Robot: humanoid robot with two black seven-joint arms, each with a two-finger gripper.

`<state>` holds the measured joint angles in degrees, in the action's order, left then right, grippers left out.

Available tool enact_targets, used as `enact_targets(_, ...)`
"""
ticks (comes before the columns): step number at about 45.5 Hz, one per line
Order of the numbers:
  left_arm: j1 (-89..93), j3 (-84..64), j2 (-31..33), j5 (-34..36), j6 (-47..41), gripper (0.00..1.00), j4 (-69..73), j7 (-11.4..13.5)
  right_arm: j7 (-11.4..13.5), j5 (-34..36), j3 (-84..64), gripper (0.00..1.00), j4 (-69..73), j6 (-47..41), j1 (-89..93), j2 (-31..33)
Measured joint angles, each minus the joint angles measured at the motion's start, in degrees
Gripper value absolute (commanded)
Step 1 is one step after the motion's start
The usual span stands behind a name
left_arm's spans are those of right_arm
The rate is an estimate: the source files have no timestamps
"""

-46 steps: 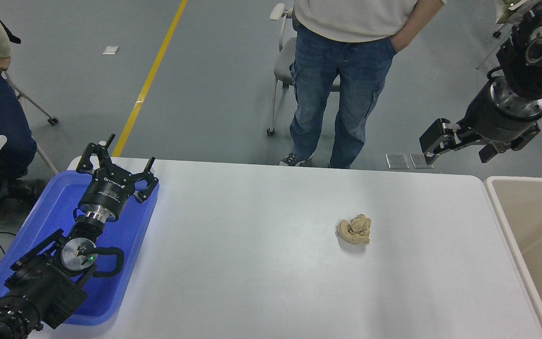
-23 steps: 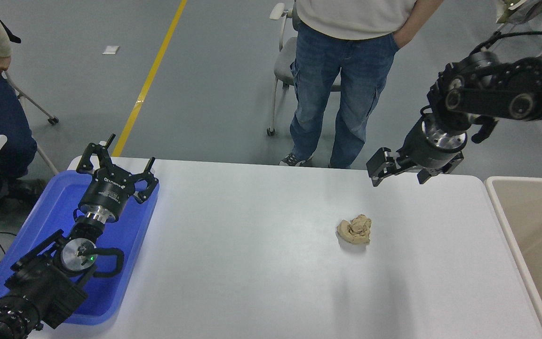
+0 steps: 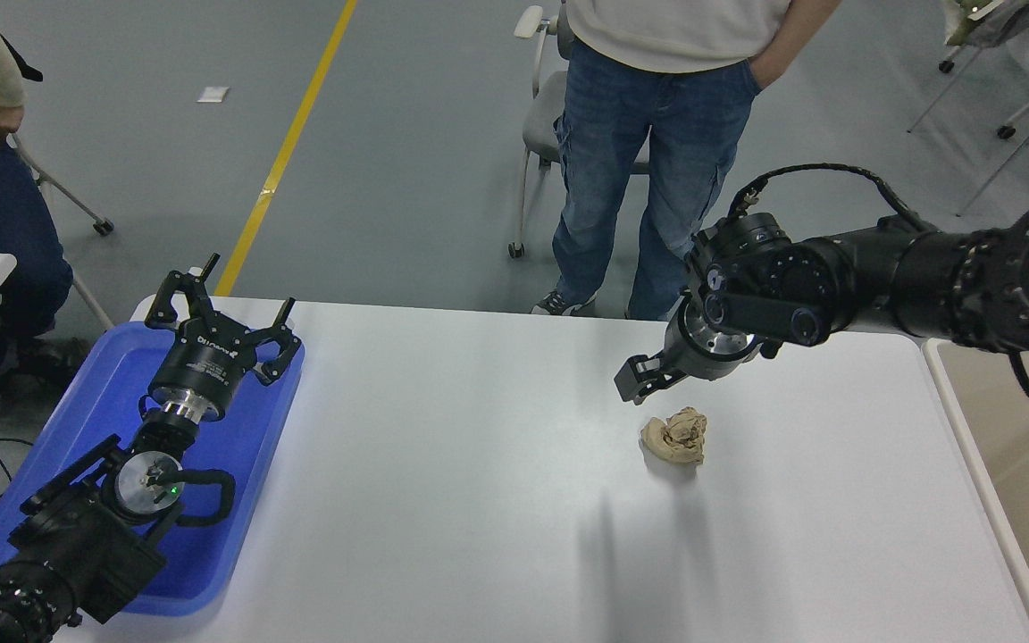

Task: Pick up paper ball place in dustbin

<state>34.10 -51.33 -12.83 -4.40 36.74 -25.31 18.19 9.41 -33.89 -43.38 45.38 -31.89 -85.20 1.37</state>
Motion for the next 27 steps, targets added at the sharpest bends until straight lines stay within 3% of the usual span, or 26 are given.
enact_targets(27,0.0,-0.1,0.0,0.0,0.0,1.0,0.0,0.0,0.1,-1.7,0.9,1.0,-10.4,7.7,12.8,-1.3)
